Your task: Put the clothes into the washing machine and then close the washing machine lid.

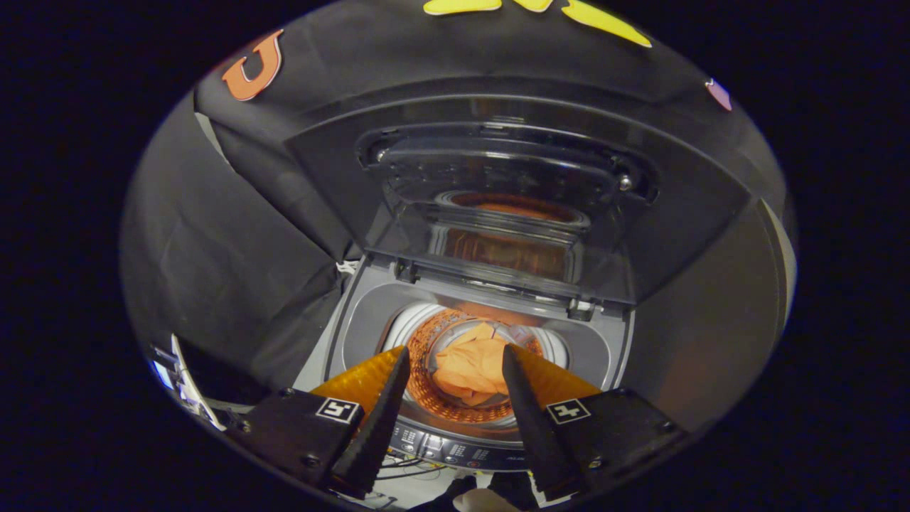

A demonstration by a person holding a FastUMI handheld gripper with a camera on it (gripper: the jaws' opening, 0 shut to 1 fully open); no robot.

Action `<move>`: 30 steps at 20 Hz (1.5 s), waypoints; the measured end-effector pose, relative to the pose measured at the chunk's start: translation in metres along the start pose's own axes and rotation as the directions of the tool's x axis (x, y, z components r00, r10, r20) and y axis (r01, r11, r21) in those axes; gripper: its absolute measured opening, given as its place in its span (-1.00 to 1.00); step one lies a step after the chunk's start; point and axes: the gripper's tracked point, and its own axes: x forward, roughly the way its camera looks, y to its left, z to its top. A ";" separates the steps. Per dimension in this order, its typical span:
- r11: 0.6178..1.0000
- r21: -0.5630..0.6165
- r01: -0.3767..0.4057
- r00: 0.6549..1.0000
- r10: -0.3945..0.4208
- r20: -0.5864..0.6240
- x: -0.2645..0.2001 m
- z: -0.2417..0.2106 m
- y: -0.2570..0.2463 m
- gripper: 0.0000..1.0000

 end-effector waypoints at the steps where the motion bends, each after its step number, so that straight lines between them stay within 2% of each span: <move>1: 1.000 -0.010 0.001 1.000 -0.001 0.000 -0.003 0.000 0.000 0.63; 8: 0.998 -0.041 0.050 0.993 -0.046 0.107 -0.029 0.019 -0.007 0.63; 14: 0.999 -0.027 0.039 0.974 -0.032 0.225 -0.064 0.054 -0.004 0.63; 20: 0.997 -0.009 0.072 0.929 -0.064 0.364 -0.092 0.100 -0.008 0.63; 26: 0.996 0.047 0.080 0.889 -0.092 0.449 -0.113 0.150 -0.015 0.63; 30: 0.994 0.064 0.093 0.874 -0.112 0.472 -0.111 0.176 -0.016 0.63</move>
